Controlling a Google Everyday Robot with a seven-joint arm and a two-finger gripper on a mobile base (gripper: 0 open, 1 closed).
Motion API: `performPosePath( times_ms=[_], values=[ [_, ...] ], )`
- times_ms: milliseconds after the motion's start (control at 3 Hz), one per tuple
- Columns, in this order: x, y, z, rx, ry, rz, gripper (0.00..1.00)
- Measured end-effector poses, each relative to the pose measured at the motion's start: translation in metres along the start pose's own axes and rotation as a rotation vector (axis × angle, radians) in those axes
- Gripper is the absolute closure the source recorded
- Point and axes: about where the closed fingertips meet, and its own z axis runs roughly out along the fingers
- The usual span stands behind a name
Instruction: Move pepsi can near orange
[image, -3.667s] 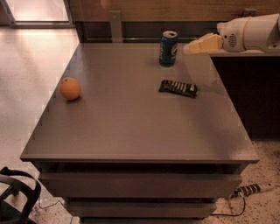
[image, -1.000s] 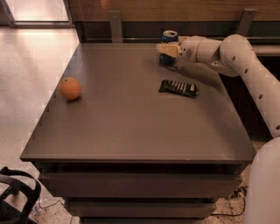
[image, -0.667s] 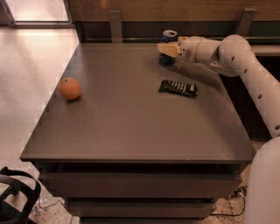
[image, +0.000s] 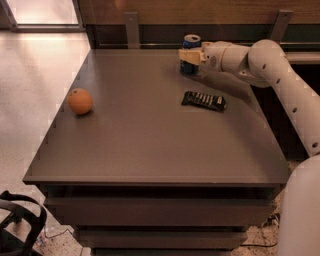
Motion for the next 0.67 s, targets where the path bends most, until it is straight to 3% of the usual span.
performPosePath(
  times_ms=[667],
  values=[
    [-0.0025, 0.0034, 0.0005, -0.019, -0.002, 0.007, 1.00]
  ],
)
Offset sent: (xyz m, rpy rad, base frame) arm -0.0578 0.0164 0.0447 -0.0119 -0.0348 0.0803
